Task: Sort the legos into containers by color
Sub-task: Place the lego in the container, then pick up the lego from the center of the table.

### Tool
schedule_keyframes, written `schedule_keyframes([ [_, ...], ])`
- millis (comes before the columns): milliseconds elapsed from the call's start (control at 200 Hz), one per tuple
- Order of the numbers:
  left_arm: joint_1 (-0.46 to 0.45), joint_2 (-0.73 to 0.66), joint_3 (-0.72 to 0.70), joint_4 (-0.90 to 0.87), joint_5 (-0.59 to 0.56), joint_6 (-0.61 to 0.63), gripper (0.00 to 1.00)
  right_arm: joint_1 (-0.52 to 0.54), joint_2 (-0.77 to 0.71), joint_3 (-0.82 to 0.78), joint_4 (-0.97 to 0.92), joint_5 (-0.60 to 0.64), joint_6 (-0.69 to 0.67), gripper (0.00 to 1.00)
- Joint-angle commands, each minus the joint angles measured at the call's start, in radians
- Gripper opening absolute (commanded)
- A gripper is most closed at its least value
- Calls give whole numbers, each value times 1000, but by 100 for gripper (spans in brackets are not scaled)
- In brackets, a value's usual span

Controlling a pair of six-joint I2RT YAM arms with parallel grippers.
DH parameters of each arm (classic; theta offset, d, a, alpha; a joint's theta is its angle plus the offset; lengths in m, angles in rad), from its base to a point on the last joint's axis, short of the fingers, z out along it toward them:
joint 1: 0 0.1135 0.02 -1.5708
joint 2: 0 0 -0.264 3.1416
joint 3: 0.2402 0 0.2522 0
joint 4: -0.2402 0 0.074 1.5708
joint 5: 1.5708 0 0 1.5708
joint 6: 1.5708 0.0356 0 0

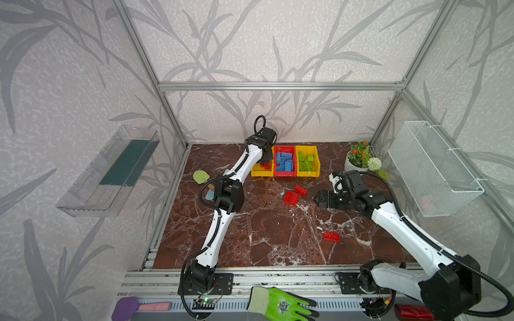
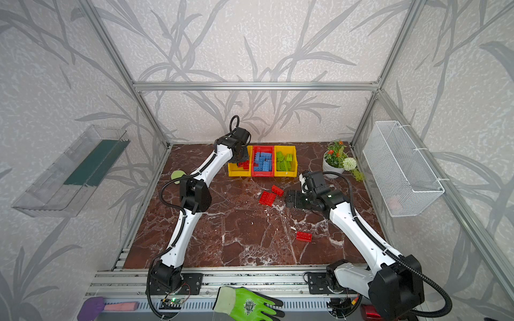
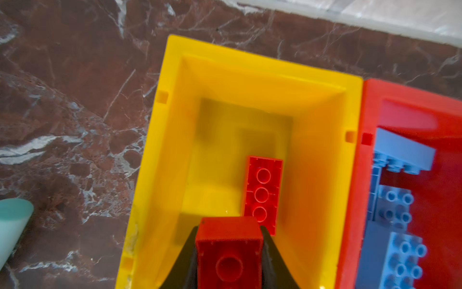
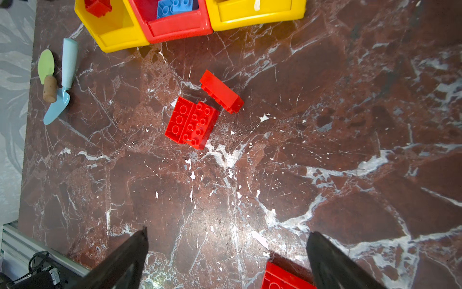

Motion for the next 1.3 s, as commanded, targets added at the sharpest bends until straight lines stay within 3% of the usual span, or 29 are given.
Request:
schedule_keyframes([
  [0,20,2,15,-12,16,34,18,-15,-27,30,-35,28,-2,99],
  [140,39,-10,17,-1,88,38,64,-15,-33,24,-27,15,18,99],
  [225,34,-55,-11,14,149,35,72,-15,-43,21,-33,13,23,99],
  [505,-38,-300,-268,111,143,62,72,-14,-151,-13,-82,57,25,99],
  [720,-181,-490,-579,203,115,65,72,-14,-305,-108,-144,80,47,99],
  [825,-263,-521,-675,250,136,85,78,-13,-396,-156,-177,81,66,99],
  [1005,-361,-485,-693,260,129,152,86,-13,-541,-201,-269,90,86,99],
  [1295,-384,-340,-561,221,187,221,88,2,-581,-191,-290,95,103,99],
])
